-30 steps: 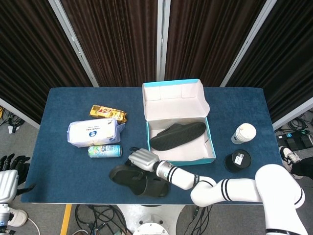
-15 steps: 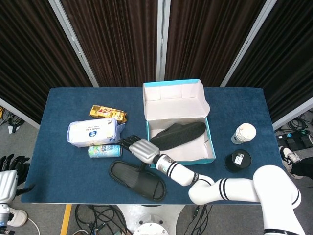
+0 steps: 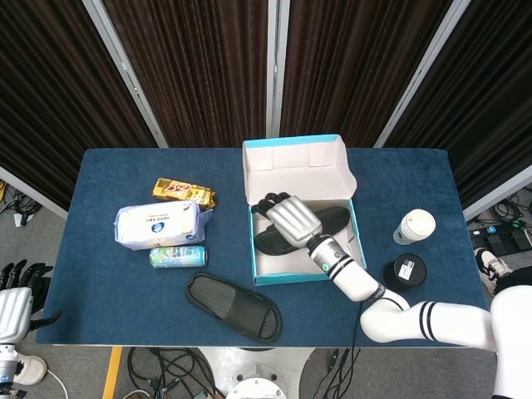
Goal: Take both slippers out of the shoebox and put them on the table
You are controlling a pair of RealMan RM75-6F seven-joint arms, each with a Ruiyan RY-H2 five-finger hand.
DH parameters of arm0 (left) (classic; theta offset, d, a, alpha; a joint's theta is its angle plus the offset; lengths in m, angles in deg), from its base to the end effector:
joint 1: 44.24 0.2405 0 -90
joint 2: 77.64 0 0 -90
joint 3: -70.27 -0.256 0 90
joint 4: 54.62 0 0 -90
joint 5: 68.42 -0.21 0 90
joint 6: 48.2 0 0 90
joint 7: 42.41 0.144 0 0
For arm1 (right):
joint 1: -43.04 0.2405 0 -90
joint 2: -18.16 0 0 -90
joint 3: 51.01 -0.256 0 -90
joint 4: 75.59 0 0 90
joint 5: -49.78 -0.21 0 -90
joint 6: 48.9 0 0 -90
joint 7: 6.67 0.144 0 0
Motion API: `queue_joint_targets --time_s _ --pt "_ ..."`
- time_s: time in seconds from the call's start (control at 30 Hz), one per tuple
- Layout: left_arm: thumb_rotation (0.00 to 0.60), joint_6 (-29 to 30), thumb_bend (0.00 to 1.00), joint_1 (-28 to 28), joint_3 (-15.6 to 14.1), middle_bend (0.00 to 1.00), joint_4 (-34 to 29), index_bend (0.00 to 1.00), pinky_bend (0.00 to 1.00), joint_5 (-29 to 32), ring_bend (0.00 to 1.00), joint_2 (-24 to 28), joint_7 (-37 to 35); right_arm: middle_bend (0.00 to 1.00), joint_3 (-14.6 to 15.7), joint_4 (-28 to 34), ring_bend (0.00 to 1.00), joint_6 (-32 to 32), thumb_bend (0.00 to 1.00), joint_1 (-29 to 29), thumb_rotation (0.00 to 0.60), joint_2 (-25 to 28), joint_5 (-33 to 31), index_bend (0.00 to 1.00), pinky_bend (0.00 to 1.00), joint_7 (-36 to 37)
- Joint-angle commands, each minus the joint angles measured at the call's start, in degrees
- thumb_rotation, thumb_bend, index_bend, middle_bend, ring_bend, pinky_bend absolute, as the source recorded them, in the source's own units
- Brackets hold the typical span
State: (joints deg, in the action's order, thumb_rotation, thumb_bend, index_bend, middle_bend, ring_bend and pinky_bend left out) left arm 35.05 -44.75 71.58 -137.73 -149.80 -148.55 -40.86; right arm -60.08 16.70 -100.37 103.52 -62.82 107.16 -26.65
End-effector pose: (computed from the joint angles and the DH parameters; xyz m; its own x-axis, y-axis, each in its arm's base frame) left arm -0.3582 0.1496 0.1327 0.4447 0.0937 0.8907 0.8795 0.1421 -0.4541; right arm -0.0472 -0.3701 0.0086 0.5178 -0.2083 0.8298 -0.7452 -0.5862 0.3179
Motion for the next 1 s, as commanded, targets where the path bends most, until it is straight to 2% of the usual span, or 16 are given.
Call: queue_joint_targets --time_s 0.03,0.3,0.5,1.0 --pt "0.6 -0.04 0.0 -0.05 -0.1 0.16 -0.16 0.22 0.04 -0.14 0.05 0.06 0.02 0.29 1.29 -1.16 0.21 0.36 0.0 -1.28 0.6 0.97 -3.53 0.3 0.31 -2.12" --pt "0.6 0.29 0.0 0.24 -0.33 0.16 -0.65 0.22 0.04 -0.22 0.05 0.39 0.15 0.29 2.29 -9.55 0.21 3.91 0.0 -1.08 0.6 -3.86 -5.99 0.3 0.31 -3.19" --pt "0.6 0.18 0.0 0.46 -0.41 0.16 -0.68 0.22 0.04 0.15 0.05 0.39 0.04 0.29 2.13 -14.39 0.2 4.35 0.0 -0.79 0.6 -7.69 -5.85 0.3 0.31 -4.25" --pt "0.6 -1.06 0.0 0.09 -0.51 0.16 1.23 0.22 0.04 0.25 0.05 -0.42 -1.97 0.29 1.76 -18.19 0.2 3.06 0.01 -1.78 0.6 -12.95 -4.4 0.3 0.31 -6.35"
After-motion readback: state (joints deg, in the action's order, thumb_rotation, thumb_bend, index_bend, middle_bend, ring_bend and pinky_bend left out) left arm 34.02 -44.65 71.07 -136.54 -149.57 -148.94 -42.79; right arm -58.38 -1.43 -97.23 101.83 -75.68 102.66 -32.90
